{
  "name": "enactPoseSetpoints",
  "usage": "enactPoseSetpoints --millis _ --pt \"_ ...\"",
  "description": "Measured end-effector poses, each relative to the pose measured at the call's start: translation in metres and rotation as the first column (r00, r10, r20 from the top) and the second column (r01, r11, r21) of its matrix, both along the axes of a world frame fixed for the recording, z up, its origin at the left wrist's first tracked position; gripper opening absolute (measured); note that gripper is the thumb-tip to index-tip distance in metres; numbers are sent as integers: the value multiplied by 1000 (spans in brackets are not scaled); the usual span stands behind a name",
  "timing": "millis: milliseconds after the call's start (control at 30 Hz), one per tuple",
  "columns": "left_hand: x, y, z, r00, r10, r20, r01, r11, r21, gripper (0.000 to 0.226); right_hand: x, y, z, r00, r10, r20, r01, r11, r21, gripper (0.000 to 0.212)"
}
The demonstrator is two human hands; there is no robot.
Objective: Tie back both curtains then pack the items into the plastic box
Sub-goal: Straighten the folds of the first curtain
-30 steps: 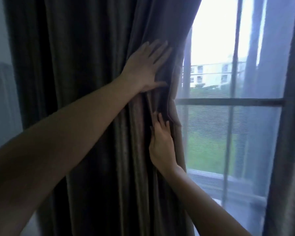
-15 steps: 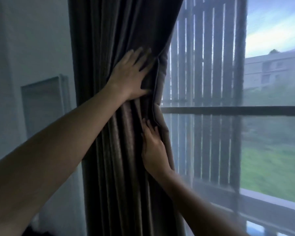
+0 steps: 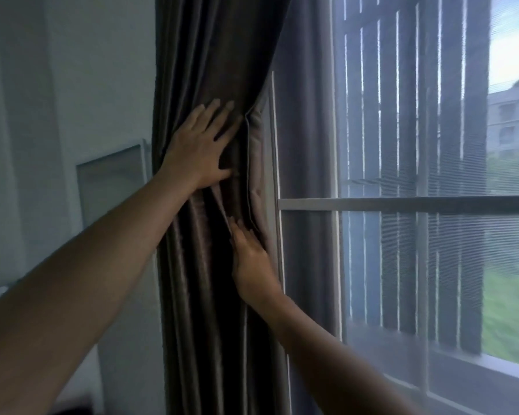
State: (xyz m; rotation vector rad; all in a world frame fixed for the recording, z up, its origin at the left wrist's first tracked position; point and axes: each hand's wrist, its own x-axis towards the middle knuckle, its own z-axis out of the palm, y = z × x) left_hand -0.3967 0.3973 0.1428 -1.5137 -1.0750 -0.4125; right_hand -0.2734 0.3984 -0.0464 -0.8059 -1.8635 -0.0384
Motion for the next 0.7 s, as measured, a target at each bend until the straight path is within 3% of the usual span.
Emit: enactPoseSetpoints --millis 133,367,700 --pt "-23 12 -1 1000 22 13 -22 1000 -1 98 -20 12 2 999 32 -1 -32 998 -56 62" --pt "-61 27 -7 981 163 104 -160 986 -37 100 -25 10 15 991 8 130 25 969 -248 61" --pt "-38 16 -28 984 124 130 -115 990 -75 98 -2 -8 4 979 -4 204 65 955 -290 54"
